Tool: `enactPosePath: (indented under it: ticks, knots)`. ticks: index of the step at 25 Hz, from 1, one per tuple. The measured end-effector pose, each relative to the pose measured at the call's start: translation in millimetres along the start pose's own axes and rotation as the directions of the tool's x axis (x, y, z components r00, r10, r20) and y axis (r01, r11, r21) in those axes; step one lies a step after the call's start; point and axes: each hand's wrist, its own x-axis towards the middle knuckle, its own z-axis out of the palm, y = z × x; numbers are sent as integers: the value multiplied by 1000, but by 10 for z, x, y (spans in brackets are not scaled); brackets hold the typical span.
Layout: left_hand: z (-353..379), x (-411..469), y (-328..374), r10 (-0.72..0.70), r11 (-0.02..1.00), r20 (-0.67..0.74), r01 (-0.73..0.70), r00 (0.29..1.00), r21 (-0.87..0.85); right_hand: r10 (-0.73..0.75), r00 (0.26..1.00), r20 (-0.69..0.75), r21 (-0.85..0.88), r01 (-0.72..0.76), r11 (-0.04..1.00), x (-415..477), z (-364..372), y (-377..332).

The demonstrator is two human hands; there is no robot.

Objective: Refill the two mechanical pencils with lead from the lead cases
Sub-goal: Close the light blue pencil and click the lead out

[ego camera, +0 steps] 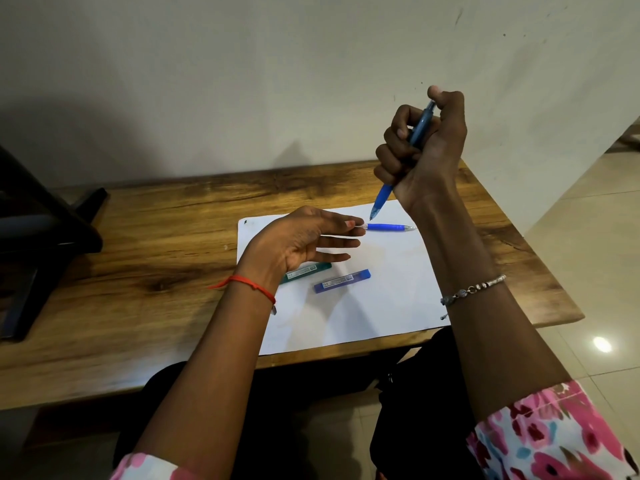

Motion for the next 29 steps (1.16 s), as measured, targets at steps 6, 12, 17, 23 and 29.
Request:
enactPosePath:
  ticks: [6, 12, 17, 23, 29]
  knots:
    - [0, -16, 7, 4, 999, -35, -3, 999, 53, -18, 1000, -16, 9, 19, 1000, 3, 10, -1]
    - [17, -11, 13, 2, 997, -65, 4, 998, 82, -10, 1000, -21, 8, 10, 1000, 5, 18, -6]
    - [20, -15, 22, 2, 996, -66, 4, 998, 89, -11, 1000, -25, 16, 11, 1000, 8, 18, -13]
    - [15, -24, 28, 3, 996, -65, 3, 998, 94, -21, 999, -32, 26, 22, 999, 12, 22, -21]
    - [24, -23, 26, 0, 996, -71, 7, 997, 93, -18, 999, -35, 23, 19, 1000, 13, 13, -20]
